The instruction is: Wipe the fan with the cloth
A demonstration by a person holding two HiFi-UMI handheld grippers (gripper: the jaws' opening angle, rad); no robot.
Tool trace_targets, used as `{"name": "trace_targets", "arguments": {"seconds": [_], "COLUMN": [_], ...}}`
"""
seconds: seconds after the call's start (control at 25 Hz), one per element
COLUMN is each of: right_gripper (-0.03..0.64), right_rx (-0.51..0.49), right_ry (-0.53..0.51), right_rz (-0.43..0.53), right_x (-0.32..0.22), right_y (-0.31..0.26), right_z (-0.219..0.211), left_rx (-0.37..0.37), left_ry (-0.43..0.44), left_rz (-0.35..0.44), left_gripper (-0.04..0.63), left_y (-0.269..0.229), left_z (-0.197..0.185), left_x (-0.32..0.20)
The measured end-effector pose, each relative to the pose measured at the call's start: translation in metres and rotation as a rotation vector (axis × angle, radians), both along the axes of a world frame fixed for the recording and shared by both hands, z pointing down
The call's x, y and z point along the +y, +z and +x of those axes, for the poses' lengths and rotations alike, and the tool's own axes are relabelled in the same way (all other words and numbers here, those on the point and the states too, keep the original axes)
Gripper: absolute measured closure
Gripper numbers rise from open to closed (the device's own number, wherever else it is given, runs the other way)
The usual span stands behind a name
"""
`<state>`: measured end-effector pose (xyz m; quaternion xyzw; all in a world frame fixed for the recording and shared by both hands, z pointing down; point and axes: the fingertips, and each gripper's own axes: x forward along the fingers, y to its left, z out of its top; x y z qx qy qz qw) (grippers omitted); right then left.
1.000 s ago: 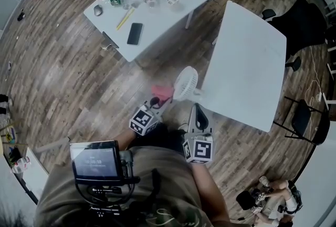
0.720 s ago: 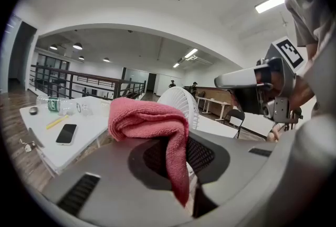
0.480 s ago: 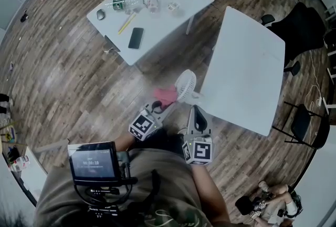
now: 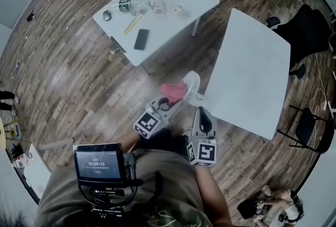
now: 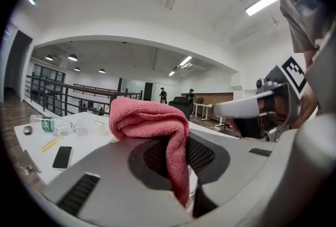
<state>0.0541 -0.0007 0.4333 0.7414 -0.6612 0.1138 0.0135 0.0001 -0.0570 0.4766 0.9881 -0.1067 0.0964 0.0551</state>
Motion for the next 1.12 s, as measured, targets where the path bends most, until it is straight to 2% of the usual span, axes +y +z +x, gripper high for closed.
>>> {"name": "trace_targets", "arguments": {"seconds": [0.32, 0.68, 0.96, 1.12], "right_gripper": [0.612, 0.612, 0.612, 0.612], "right_rx": [0.0, 0.007, 0.011, 0.014], "right_ry": [0.011, 0.042, 0.08, 0.109], "right_rz": [-0.004, 0.002, -0.009, -0.014], "right_x": [0.002, 0.007, 0.014, 0.021], "right_y": [0.001, -0.003, -0.001, 0.001], "right_z": [0.003, 0.011, 0.015, 0.019], "left_rx": [0.057, 0.068, 0.077, 0.082], "left_ry": [0.0, -0.02, 0.019, 0.011], "left_rz": [0.026, 0.003, -0.013, -0.03], "left_gripper": [0.526, 0.526, 0.526, 0.526], "left_y": [-0.022, -0.021, -0.022, -0.016], "left_z": [0.023, 0.033, 0.046, 0.049], "left_x": [-0.016, -0.037, -0.044, -0.052]}}
